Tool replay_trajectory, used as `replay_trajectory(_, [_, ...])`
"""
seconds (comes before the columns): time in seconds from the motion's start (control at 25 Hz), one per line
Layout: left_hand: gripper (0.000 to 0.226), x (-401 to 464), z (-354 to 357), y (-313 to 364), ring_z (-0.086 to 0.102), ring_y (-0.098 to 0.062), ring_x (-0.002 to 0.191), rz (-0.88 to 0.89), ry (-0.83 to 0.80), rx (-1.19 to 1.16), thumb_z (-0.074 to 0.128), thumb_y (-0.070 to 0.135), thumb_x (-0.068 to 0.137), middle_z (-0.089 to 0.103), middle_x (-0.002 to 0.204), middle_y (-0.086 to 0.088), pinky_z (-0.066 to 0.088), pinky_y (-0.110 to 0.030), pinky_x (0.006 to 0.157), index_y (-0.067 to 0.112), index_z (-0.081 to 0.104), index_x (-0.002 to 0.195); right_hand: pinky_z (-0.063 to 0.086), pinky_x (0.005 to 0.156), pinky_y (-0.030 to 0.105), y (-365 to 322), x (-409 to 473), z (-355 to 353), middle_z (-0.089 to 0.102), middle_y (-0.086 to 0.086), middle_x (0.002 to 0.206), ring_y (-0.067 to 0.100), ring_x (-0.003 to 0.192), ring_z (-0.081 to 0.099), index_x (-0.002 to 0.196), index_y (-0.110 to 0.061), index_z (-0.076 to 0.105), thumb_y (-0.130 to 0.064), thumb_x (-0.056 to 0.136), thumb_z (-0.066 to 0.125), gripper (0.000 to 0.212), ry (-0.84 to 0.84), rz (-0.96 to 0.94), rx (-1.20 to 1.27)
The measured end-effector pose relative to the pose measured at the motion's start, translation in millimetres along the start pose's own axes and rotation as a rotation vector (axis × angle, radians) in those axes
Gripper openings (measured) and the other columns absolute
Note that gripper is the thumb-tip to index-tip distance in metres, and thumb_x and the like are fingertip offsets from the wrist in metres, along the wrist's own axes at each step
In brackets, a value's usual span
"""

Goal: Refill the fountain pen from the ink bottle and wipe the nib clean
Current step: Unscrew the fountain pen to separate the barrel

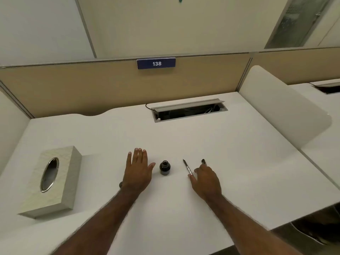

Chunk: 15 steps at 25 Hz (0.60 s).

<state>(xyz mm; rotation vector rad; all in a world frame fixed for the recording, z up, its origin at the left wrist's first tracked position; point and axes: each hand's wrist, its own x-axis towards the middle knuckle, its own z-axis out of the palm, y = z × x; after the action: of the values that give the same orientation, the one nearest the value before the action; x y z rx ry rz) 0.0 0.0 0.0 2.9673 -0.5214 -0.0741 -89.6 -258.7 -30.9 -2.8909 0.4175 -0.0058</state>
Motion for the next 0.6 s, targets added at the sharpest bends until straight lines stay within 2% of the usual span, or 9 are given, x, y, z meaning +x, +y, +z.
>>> replay_trajectory(0.16, [0.123,-8.7,2.8,1.1,0.017,-0.029,0.162,-0.052,0.012,-0.058,-0.035,0.069,0.081,0.027,0.172,-0.017,0.002,-0.044,0.133,0.000,0.027,0.162,0.054,0.089,0.037,-0.2,2.4,3.1,0.067,0.000,0.112,0.023,0.111,0.066,0.107,-0.016,0.077,-0.044,0.104,0.057,0.034,-0.015,0.067,0.070])
replay_trajectory(0.32, [0.128,-21.5,6.0,4.4,0.016,-0.024,0.163,-0.057,-0.029,-0.099,-0.033,0.077,0.077,0.027,0.173,-0.012,0.003,-0.038,0.132,0.003,0.027,0.163,0.053,0.080,0.037,-1.1,4.5,10.4,0.066,0.000,0.104,0.024,0.104,0.066,0.098,-0.014,0.077,-0.037,0.103,0.060,0.028,0.001,0.101,0.168])
replay_trajectory(0.4, [0.113,-26.9,5.1,7.5,0.018,-0.023,0.162,-0.101,-0.022,-0.160,-0.015,0.077,0.088,0.029,0.172,-0.010,0.007,-0.038,0.132,0.005,0.031,0.163,0.054,0.080,0.038,-0.7,4.5,12.2,0.067,0.003,0.101,0.026,0.101,0.067,0.094,-0.013,0.077,-0.033,0.101,0.064,0.025,0.007,0.133,0.240])
replay_trajectory(0.48, [0.079,-30.9,4.3,14.0,0.027,-0.024,0.160,-0.141,0.041,-0.256,0.028,0.062,0.105,0.038,0.168,-0.011,0.016,-0.041,0.129,0.006,0.040,0.159,0.054,0.080,0.037,-0.1,3.3,11.4,0.069,0.001,0.097,0.026,0.097,0.068,0.090,-0.014,0.078,-0.030,0.098,0.068,0.020,0.033,0.174,0.346])
replay_trajectory(0.52, [0.066,-33.0,3.2,18.8,0.036,-0.027,0.156,-0.143,0.096,-0.309,0.046,0.050,0.106,0.046,0.163,-0.013,0.023,-0.042,0.127,0.005,0.047,0.155,0.053,0.078,0.035,1.9,3.1,9.6,0.070,-0.002,0.093,0.024,0.095,0.069,0.088,-0.017,0.077,-0.029,0.096,0.071,0.017,0.057,0.202,0.406])
replay_trajectory(0.6, [0.050,-37.5,-1.0,30.8,0.058,-0.032,0.138,-0.152,0.233,-0.418,0.064,0.037,0.103,0.065,0.145,-0.012,0.041,-0.044,0.116,0.006,0.062,0.142,0.046,0.073,0.030,4.0,0.9,2.2,0.068,-0.011,0.085,0.017,0.089,0.070,0.082,-0.022,0.076,-0.029,0.092,0.075,0.012,0.116,0.238,0.489])
